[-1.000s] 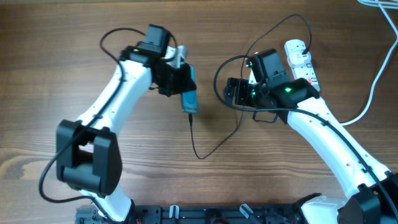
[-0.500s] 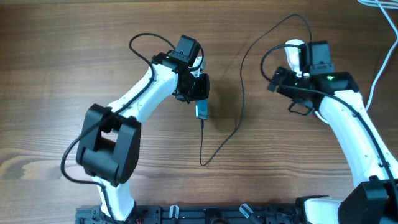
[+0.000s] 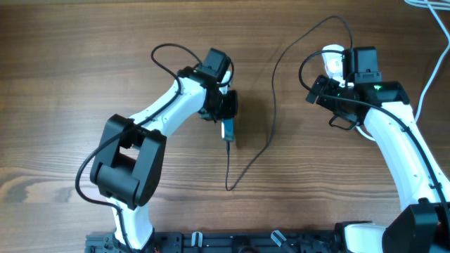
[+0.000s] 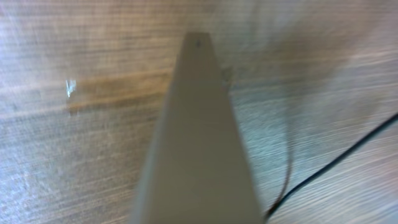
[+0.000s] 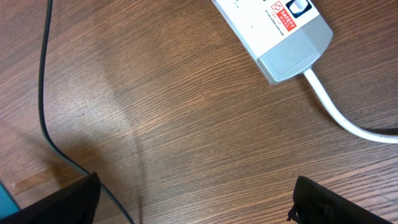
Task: Plug charger to phone and switch on socket
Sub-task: 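Open the right gripper off the plug and move it toward the power strip, then lower the phone flat onto the table with the left gripper and release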
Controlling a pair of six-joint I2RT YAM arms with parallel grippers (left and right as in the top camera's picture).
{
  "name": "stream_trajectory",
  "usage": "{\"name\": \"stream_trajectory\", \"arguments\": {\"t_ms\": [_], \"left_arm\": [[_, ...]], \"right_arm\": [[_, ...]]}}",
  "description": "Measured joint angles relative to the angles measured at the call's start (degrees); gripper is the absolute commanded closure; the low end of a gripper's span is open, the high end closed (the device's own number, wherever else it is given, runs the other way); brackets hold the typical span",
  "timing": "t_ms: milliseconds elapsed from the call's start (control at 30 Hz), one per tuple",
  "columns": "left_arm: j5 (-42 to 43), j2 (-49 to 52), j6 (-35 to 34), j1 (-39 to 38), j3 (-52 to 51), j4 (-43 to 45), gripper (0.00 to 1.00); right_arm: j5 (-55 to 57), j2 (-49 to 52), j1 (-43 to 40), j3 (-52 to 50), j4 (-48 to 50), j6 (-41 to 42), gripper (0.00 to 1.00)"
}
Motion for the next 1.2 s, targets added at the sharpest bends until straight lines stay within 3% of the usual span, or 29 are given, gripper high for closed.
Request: {"name": "stream_trajectory", "arguments": {"t_ms": [833,1067,1200], "left_arm": [[-0.98,3.04,-0.66,-1.81,-0.9,2.97,0.96],[-2.14,3.21,-0.7,-1.95,-0.96,3.15,0.8],[-2.84,3.34,-0.66,-1.97,-1.11,3.23,0.79]], "right_arm": [[-0.02,0.0,0.0,0.0,0.0,0.0,0.0],[-0.02,0.0,0.0,0.0,0.0,0.0,0.0],[-0.02,0.0,0.0,0.0,0.0,0.0,0.0]]}}
